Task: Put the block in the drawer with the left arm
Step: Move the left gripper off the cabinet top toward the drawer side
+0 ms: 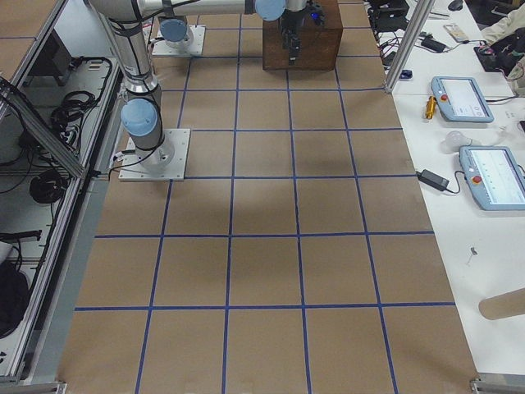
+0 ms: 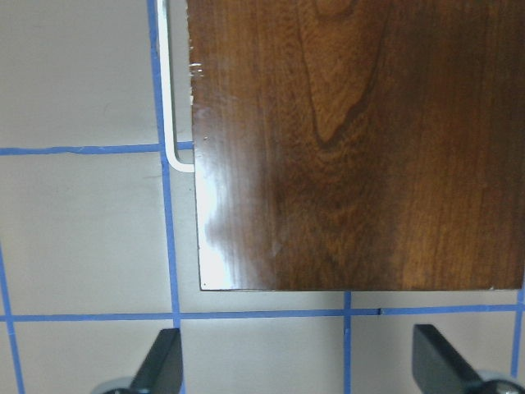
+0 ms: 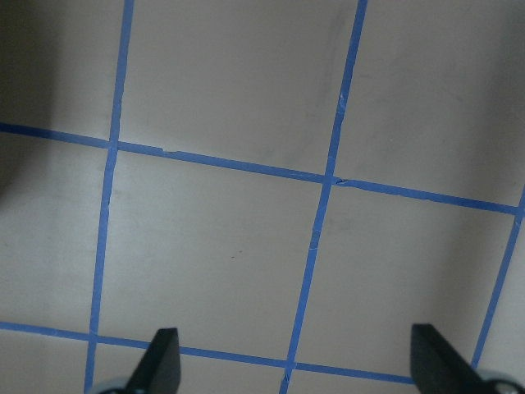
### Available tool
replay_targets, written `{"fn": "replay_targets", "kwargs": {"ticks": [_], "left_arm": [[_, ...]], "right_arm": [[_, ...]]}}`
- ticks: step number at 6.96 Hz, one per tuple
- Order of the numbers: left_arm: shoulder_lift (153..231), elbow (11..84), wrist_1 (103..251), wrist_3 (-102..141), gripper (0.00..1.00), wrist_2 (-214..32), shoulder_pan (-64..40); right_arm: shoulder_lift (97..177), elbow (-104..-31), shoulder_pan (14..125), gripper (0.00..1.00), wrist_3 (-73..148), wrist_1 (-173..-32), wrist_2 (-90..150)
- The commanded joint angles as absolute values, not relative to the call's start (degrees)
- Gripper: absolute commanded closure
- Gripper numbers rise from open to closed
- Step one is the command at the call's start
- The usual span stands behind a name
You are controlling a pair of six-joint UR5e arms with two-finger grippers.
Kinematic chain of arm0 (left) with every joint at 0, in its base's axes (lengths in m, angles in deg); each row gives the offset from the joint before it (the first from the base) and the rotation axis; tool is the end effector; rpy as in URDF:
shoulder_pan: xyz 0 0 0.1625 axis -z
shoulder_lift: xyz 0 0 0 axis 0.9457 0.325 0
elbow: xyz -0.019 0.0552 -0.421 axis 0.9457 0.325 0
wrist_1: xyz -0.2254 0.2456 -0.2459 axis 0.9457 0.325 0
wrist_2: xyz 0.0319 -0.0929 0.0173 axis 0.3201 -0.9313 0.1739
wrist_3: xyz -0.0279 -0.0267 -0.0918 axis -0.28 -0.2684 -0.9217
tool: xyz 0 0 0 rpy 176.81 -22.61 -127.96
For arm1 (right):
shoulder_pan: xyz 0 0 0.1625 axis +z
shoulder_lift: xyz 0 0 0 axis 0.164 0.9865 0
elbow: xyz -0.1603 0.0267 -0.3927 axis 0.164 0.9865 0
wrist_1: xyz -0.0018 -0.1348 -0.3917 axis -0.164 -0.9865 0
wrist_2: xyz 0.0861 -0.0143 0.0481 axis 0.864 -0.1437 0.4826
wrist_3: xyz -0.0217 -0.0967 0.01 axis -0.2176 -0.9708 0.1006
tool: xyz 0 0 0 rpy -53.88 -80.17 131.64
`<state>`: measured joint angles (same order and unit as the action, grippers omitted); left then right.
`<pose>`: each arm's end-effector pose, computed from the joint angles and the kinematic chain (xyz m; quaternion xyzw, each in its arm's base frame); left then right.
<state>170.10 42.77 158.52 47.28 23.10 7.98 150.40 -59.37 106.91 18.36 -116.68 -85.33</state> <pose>-0.0367 -0.4884 0.5261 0.0180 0.9995 0.0162 0.0187 0.1993 -0.5208 0.4694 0.0887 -0.9959 -0.0093 0.0172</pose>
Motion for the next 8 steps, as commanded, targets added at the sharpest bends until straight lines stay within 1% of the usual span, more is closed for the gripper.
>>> {"fn": "replay_targets", "kwargs": {"ticks": [1, 2, 6, 8], "left_arm": [[170.0, 42.8, 159.2, 54.1, 0.0, 23.6, 4.6], [170.0, 42.8, 159.4, 59.5, 0.0, 23.6, 2.3], [171.8, 43.1, 159.5, 85.1, 0.0, 23.5, -14.5], [174.5, 42.5, 158.2, 89.5, 0.0, 22.7, -19.0]], "right_arm": [[150.4, -59.4, 106.9, 0.0, 18.3, -116.7, -85.3], [150.4, -59.4, 106.9, 0.0, 18.3, -116.7, -85.3], [150.4, -59.4, 106.9, 0.0, 18.4, -116.7, -85.2], [150.4, -59.4, 106.9, 0.0, 18.3, -116.7, -85.3]]}}
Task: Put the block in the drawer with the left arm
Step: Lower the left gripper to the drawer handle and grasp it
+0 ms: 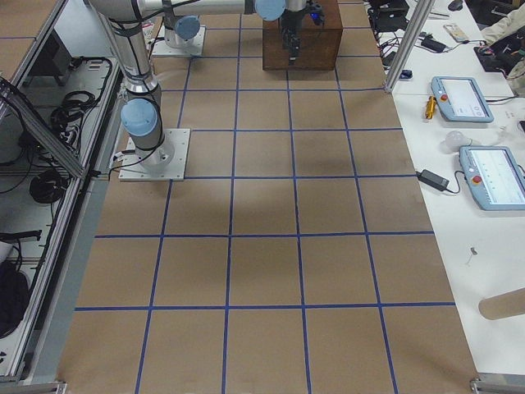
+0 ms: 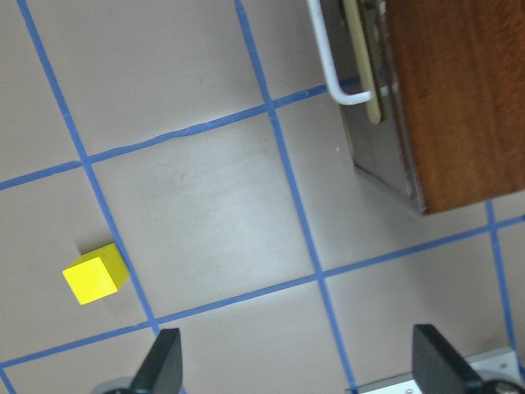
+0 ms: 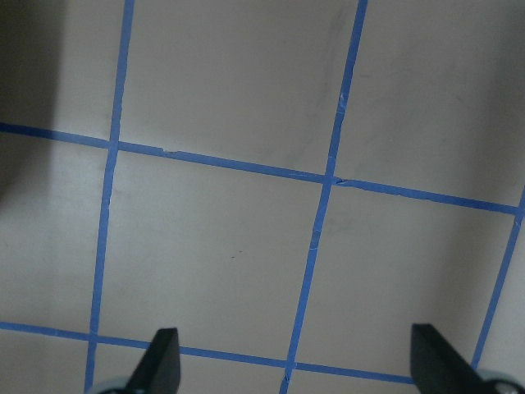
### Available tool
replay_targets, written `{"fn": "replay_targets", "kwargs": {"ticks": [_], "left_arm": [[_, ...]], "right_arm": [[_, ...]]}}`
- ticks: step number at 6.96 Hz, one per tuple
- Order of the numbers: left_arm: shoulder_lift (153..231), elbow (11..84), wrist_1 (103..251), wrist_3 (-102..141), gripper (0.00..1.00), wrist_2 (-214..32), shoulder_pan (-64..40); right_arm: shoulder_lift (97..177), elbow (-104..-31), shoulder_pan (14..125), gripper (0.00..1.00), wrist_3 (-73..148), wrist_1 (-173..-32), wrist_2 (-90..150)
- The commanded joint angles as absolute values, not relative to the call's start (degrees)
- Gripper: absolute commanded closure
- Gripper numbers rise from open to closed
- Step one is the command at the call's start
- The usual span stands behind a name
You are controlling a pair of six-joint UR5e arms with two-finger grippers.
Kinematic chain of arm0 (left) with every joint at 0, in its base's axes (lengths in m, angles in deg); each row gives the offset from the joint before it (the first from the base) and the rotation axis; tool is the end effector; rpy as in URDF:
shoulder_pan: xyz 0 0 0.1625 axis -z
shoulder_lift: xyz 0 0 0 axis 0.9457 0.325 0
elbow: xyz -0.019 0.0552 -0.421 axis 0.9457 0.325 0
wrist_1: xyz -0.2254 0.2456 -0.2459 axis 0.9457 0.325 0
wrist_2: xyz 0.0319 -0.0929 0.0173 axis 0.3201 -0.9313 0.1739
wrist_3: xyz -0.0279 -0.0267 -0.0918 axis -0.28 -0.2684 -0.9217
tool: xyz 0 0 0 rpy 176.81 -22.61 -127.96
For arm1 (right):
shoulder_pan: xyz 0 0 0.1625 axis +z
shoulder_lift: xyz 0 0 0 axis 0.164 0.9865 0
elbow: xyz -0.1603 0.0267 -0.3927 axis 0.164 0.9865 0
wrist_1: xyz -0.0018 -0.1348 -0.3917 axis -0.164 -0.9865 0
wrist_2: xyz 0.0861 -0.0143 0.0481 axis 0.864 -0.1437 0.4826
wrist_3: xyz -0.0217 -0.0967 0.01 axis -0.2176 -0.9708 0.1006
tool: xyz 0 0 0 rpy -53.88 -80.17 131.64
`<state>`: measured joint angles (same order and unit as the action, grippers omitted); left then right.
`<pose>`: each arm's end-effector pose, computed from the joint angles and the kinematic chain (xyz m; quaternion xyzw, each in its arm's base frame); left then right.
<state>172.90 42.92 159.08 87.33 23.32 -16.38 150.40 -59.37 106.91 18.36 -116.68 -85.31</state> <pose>0.1776 -0.4728 0.5004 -0.1549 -0.9867 -0.0470 0.0128 0.1993 -0.5208 0.4694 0.0887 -0.9959 -0.0093 0.0171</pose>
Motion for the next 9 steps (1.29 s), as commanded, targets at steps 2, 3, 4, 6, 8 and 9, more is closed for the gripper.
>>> {"fn": "replay_targets", "kwargs": {"ticks": [2, 3, 4, 6, 8, 9], "left_arm": [[180.9, 40.6, 151.5, 87.3, 0.0, 18.7, -20.8], [184.6, 36.7, 151.4, 85.1, 0.0, 18.4, -20.8], [189.3, 33.4, 151.4, 83.2, 0.0, 17.5, -20.8], [196.5, 29.6, 151.3, 78.4, 0.0, 12.3, -20.4], [201.0, 27.0, 152.0, 71.7, 0.0, 8.1, -19.4], [201.7, 27.1, 152.9, 65.7, 0.0, 7.5, -17.7]], "right_arm": [[150.4, -59.4, 106.9, 0.0, 18.4, -116.7, -85.3], [150.4, -59.4, 106.9, 0.0, 18.4, -116.7, -85.3], [150.4, -59.4, 106.9, 0.0, 18.3, -116.7, -85.3], [150.4, -59.4, 106.9, 0.0, 18.3, -116.7, -85.3], [150.5, -59.4, 106.9, 0.0, 18.3, -116.7, -85.3], [150.4, -59.4, 106.9, 0.0, 18.3, -116.7, -85.2]]}}
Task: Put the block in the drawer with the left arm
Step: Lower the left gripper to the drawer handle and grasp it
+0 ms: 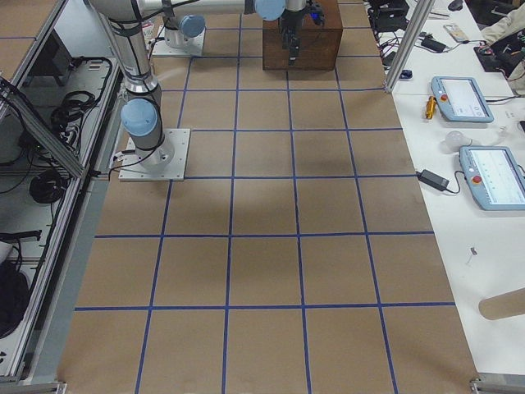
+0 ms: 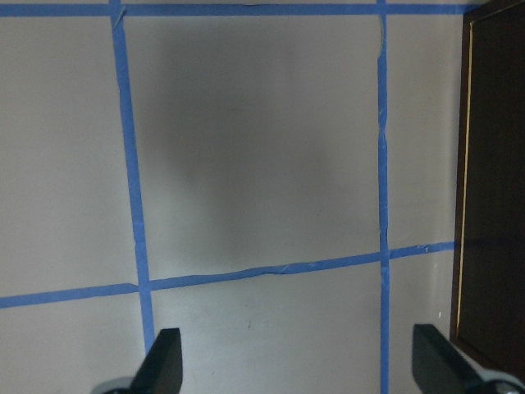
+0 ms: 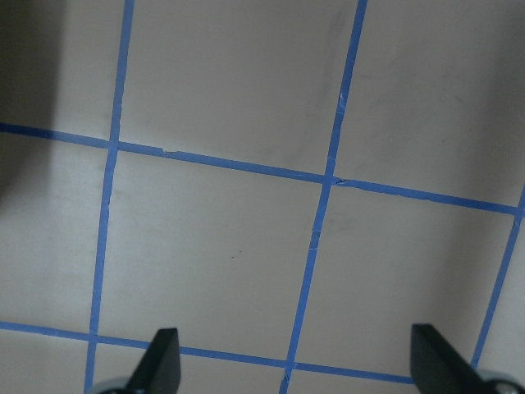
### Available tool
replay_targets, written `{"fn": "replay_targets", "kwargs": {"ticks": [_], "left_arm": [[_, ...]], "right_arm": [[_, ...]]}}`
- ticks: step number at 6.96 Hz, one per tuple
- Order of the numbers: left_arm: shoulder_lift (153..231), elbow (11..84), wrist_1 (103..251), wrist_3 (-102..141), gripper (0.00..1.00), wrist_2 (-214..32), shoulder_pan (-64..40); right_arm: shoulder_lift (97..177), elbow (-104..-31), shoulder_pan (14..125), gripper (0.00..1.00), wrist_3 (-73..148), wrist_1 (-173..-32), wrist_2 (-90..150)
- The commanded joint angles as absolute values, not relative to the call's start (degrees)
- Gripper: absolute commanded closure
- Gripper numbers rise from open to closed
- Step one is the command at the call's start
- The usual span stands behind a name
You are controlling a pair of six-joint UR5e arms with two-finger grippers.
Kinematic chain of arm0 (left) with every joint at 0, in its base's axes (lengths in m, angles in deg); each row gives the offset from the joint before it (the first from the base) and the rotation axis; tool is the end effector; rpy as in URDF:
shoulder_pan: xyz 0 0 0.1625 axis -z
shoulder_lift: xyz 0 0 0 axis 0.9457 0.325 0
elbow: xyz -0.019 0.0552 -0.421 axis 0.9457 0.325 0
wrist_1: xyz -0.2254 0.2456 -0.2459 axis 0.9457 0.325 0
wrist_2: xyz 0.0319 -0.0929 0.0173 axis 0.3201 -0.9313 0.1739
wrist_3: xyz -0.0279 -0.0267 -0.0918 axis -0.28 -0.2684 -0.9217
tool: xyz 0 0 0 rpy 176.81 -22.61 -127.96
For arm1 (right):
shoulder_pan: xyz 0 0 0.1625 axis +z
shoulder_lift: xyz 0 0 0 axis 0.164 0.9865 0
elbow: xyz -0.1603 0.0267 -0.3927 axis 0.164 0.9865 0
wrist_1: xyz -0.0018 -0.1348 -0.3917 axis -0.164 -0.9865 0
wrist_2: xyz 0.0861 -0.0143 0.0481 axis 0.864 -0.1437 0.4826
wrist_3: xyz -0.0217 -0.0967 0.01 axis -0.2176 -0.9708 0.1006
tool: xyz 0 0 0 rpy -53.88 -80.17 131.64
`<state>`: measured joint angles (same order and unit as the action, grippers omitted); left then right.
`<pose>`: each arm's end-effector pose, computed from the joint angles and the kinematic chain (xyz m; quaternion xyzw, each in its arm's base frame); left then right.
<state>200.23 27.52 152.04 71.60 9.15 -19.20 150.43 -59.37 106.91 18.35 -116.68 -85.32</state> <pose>0.2933 -0.6210 0.3634 0.0157 -0.9913 -0.0061 0.1306 0.1993 -0.5206 0.4697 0.0888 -0.9959 -0.0091 0.0171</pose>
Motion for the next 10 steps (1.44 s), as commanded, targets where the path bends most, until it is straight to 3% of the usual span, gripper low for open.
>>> {"fn": "replay_targets", "kwargs": {"ticks": [1, 4, 10], "left_arm": [[201.9, 27.7, 155.0, 60.1, 0.0, 7.3, -15.2], [200.8, 34.5, 154.4, 59.0, 0.0, 2.1, -12.2], [201.6, 36.8, 153.8, 62.1, 0.0, 0.8, -9.4]], "right_arm": [[150.4, -59.4, 106.9, 0.0, 18.3, -116.7, -85.2], [150.4, -59.4, 106.9, 0.0, 18.3, -116.7, -85.3], [150.4, -59.4, 106.9, 0.0, 18.3, -116.7, -85.3]]}}
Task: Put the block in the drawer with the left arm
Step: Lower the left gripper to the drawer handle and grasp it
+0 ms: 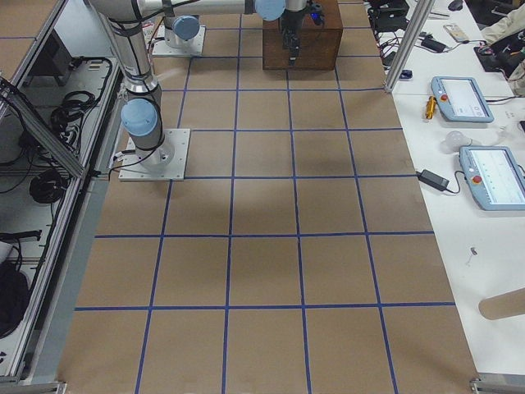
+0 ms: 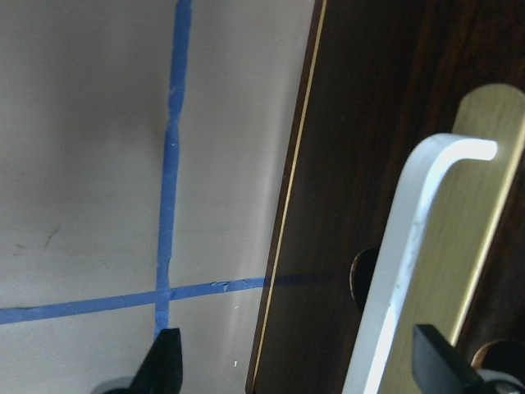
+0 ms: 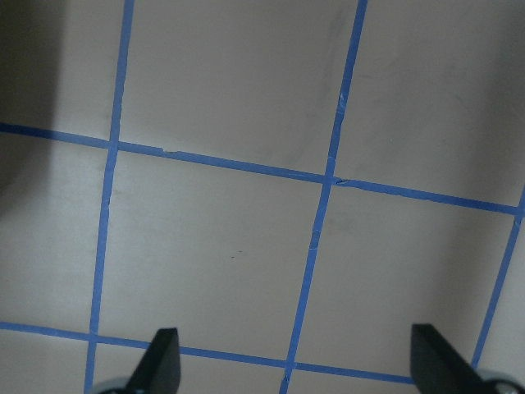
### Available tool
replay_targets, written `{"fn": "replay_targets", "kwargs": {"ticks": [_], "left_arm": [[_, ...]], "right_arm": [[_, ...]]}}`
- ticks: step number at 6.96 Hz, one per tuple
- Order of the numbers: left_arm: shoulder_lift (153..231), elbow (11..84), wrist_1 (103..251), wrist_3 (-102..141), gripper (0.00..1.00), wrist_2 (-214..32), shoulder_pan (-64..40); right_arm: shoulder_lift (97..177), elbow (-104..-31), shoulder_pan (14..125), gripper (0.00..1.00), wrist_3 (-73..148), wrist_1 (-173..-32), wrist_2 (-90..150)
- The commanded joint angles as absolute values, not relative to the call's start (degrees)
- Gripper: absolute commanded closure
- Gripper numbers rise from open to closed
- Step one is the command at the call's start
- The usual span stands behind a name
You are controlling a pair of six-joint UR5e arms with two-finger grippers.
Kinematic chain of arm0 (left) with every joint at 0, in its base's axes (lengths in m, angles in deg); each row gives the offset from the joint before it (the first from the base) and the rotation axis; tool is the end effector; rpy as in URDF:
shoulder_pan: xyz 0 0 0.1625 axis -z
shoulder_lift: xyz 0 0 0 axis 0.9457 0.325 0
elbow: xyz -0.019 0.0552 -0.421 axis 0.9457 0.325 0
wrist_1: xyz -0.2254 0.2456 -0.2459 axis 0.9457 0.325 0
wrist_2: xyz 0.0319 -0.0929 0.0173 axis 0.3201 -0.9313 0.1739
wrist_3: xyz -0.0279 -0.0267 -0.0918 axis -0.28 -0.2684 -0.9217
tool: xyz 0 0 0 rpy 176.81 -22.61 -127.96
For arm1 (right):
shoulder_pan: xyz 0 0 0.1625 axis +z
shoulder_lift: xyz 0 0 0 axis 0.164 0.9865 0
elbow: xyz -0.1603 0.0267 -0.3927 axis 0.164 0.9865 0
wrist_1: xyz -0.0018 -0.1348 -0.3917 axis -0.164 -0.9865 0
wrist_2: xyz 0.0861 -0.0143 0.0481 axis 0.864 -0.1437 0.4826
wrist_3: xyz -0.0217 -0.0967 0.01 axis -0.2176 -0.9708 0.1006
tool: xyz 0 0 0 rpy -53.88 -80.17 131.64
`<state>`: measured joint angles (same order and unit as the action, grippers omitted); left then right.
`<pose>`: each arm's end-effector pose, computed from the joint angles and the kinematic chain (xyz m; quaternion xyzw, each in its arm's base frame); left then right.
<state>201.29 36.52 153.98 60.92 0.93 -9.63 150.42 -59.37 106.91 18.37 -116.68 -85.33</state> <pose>0.1578 -0.6382 0.2819 0.0486 -0.9669 -0.0870 0.2350 0.1993 -0.5207 0.4696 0.0886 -0.9959 -0.0091 0.0172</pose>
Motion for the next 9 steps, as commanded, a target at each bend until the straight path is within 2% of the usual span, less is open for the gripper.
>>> {"fn": "replay_targets", "kwargs": {"ticks": [1, 9], "left_arm": [[201.9, 36.9, 153.6, 62.1, 0.0, 0.8, -9.4], [202.7, 38.4, 150.6, 65.9, 0.0, 1.2, -12.6]], "right_arm": [[150.4, -59.4, 106.9, 0.0, 18.4, -116.7, -85.3], [150.4, -59.4, 106.9, 0.0, 18.3, -116.7, -85.3]]}}
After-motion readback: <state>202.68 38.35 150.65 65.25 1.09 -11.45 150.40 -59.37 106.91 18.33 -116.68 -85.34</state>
